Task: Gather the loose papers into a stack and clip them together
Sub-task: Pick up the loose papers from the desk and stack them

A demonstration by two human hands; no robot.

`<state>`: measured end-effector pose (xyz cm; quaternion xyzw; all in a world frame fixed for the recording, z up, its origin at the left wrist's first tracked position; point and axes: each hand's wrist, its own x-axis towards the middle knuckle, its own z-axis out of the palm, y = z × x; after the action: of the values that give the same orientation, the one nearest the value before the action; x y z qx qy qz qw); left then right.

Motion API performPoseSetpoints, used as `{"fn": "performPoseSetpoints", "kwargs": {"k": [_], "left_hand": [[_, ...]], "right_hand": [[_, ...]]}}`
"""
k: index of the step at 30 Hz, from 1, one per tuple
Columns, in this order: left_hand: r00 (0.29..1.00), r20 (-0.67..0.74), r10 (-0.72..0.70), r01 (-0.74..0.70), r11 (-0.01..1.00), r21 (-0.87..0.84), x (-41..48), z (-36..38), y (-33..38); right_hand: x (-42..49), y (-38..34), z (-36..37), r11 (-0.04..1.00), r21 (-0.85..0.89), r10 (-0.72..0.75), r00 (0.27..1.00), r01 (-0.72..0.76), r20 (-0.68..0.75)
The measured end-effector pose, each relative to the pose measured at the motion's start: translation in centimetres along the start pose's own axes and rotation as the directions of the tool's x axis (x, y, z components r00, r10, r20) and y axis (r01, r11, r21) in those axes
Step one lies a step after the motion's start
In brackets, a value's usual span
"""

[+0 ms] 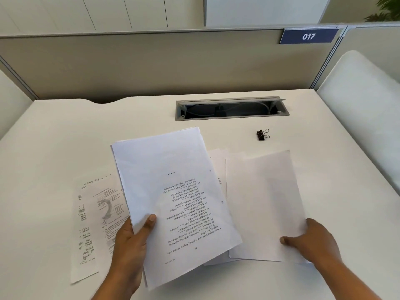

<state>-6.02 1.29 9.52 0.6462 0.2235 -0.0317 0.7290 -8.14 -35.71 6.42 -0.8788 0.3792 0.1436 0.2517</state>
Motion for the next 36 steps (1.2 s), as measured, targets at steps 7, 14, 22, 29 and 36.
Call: {"fn": "performPoseSetpoints", "kwargs": {"k": [7,14,22,29,36], "left_hand": [[0.999,-0.037,0.028,-0.029,0.999,-0.022,0.2,-0.6,-0.1],[0.999,-0.048,0.017,-0.018,1.000,-0.014,0.2,-0.8,0.3],[0.999,-0.031,-0.011,0.010,0.999,-0.031,0.0,0.3,1.3],[0.999,0.013,-0.052,0.052,0.998,-0.029,-0.5,2.5,1.5],[0.995,0.028,-0.098,0.099,0.994,-0.038,-1.2,3.9,1.9]], "right_hand": [[-0.5,0.8,-0.9,0.974,0.190,-0.098,0.985,0.124,-0.142],[-1.3,0.7,-3.7,0.848,0.517,0.011,0.970,0.119,-0.242],[-4.2,-2.5,-5.7,0.512,0.849,-0.071,0.992,0.127,-0.105],[-5.8,-5.6,-2.1,0.474,0.872,-0.234,0.972,0.122,-0.009],[-6.9,-7.4,-0.5,0.522,0.847,-0.354,0.929,0.100,0.108]]}}
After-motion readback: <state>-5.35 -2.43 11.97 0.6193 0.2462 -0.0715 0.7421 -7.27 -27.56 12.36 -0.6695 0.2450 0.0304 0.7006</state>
